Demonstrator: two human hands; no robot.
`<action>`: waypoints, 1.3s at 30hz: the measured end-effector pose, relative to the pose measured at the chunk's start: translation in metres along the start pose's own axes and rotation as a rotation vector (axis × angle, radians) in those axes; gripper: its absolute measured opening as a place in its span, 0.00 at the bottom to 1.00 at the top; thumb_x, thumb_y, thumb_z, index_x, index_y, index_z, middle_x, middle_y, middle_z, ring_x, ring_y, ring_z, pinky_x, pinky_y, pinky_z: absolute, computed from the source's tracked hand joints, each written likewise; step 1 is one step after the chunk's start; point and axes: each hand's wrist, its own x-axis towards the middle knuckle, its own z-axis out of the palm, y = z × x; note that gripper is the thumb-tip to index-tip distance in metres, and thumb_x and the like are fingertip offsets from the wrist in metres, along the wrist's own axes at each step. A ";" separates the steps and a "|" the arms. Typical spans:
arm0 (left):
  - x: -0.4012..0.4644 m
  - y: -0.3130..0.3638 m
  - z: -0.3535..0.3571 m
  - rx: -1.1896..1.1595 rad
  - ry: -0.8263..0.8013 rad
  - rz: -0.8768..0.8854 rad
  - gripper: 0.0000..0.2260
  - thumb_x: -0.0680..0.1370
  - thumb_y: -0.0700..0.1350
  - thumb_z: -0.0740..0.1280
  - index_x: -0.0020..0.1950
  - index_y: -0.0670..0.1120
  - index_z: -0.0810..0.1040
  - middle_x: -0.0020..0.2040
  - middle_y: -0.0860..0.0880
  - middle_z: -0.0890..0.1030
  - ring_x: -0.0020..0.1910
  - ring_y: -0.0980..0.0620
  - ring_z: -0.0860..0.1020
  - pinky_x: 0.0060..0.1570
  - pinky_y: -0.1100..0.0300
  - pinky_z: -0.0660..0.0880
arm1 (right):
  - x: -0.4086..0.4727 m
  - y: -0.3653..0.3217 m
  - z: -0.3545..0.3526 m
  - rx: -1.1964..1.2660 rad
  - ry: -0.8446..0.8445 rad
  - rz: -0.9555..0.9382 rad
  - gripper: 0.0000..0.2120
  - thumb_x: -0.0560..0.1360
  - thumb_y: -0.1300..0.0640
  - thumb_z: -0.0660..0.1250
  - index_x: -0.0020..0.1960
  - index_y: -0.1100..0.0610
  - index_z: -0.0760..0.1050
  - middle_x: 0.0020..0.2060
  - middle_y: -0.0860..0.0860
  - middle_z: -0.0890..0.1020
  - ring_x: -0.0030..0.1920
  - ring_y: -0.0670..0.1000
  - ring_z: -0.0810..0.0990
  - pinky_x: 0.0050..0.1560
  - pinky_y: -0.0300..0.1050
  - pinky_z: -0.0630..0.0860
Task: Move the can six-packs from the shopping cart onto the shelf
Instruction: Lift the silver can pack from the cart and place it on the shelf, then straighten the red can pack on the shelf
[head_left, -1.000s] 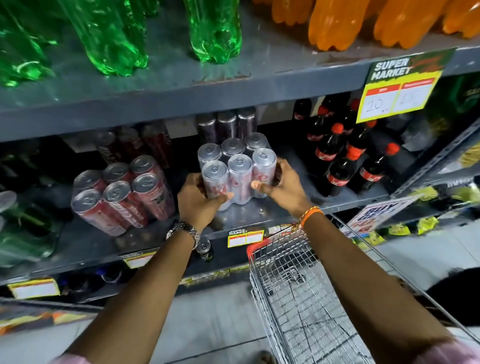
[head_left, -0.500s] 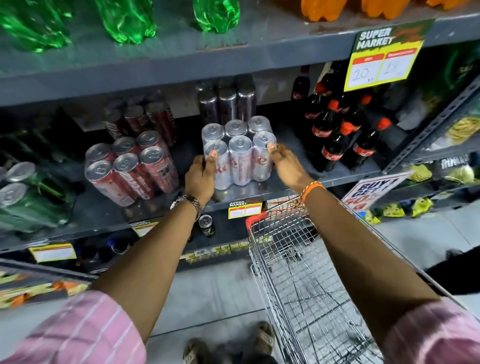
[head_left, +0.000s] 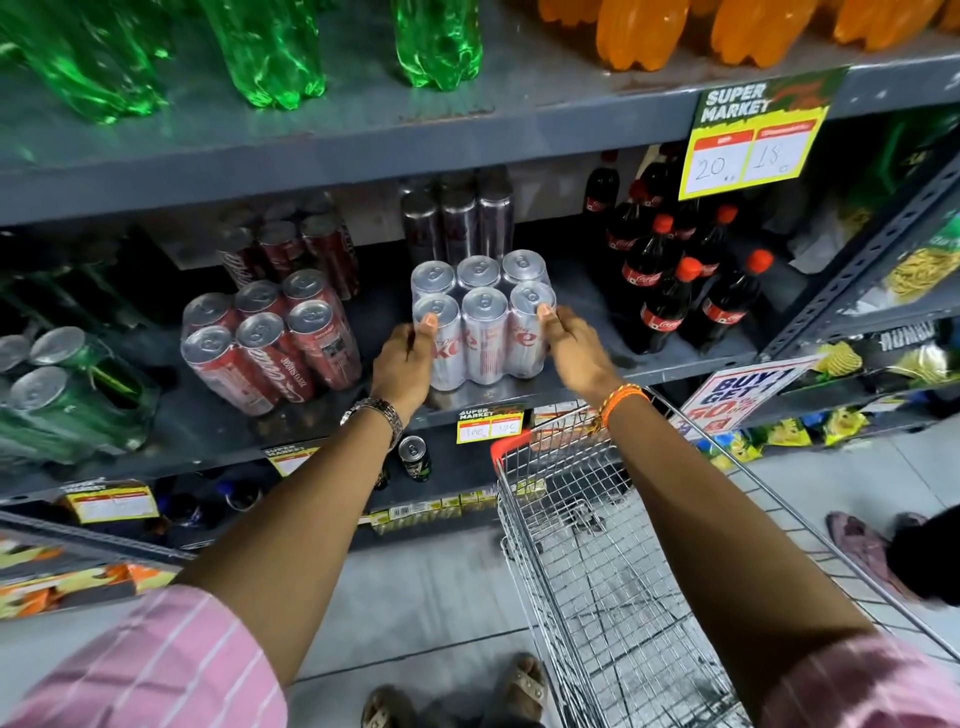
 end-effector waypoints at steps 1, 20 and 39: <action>0.001 -0.001 0.001 -0.005 -0.001 -0.004 0.27 0.78 0.66 0.54 0.56 0.44 0.77 0.55 0.46 0.82 0.54 0.47 0.79 0.55 0.57 0.72 | 0.000 0.000 0.000 0.002 0.003 -0.003 0.24 0.84 0.41 0.52 0.66 0.57 0.73 0.63 0.57 0.81 0.62 0.57 0.79 0.60 0.47 0.71; -0.034 -0.026 -0.137 0.031 0.606 0.152 0.16 0.78 0.47 0.63 0.62 0.43 0.80 0.51 0.45 0.84 0.49 0.52 0.81 0.53 0.71 0.72 | -0.036 -0.104 0.088 -0.067 0.539 -0.451 0.21 0.74 0.60 0.63 0.67 0.62 0.72 0.69 0.60 0.72 0.71 0.57 0.70 0.75 0.49 0.63; 0.005 -0.097 -0.206 -0.016 0.151 -0.153 0.21 0.83 0.55 0.53 0.67 0.41 0.70 0.65 0.39 0.78 0.63 0.38 0.76 0.51 0.59 0.65 | 0.005 -0.127 0.224 -0.007 -0.126 0.056 0.25 0.82 0.41 0.58 0.65 0.60 0.74 0.64 0.61 0.80 0.65 0.62 0.78 0.68 0.56 0.72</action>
